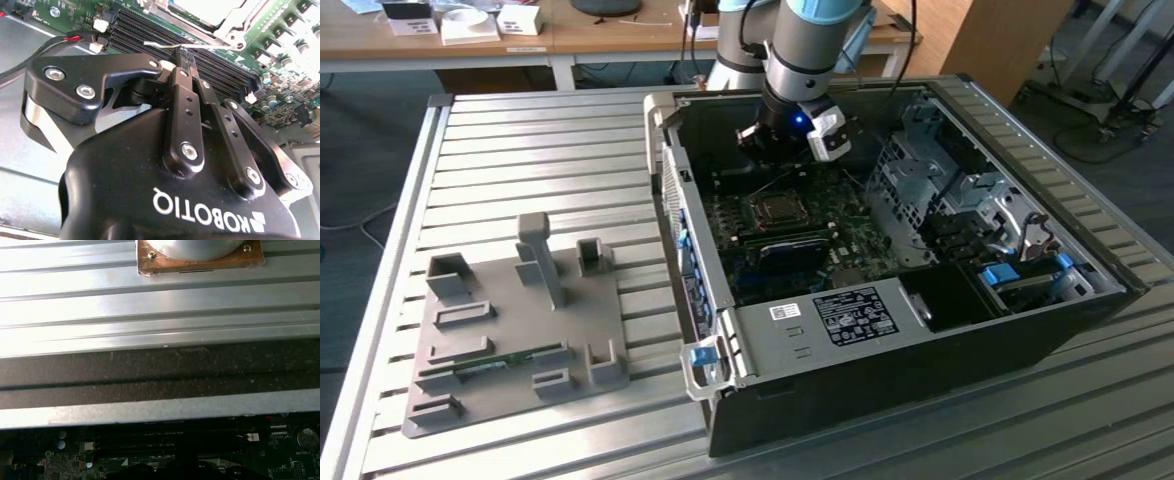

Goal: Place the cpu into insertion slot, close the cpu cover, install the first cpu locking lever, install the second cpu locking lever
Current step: 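Install the first cpu locking lever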

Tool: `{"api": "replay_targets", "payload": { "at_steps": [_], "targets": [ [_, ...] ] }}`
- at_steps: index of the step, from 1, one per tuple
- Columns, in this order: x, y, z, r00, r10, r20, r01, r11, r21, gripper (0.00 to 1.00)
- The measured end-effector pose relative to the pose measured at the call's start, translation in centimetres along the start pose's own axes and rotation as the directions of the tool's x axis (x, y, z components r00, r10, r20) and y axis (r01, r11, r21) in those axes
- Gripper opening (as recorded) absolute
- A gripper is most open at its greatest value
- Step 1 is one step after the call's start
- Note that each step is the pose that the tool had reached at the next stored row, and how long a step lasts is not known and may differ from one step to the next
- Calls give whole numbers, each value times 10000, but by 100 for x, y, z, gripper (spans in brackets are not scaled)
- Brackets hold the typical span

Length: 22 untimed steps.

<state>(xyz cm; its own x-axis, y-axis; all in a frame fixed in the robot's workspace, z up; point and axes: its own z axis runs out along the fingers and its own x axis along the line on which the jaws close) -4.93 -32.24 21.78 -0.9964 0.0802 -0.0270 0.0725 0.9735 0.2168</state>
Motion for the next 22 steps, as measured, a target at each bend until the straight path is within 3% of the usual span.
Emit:
{"api": "replay_targets", "payload": {
  "at_steps": [9, 14, 22],
  "targets": [
    [-2, 0, 1, 9999, 154, 11, -154, 9999, -21, 11],
    [-19, 1, 1, 9992, 227, -324, -226, 9997, 15, 11],
    [-43, 3, 2, 9991, 249, -349, -249, 9997, 17, 11]
  ]
}}
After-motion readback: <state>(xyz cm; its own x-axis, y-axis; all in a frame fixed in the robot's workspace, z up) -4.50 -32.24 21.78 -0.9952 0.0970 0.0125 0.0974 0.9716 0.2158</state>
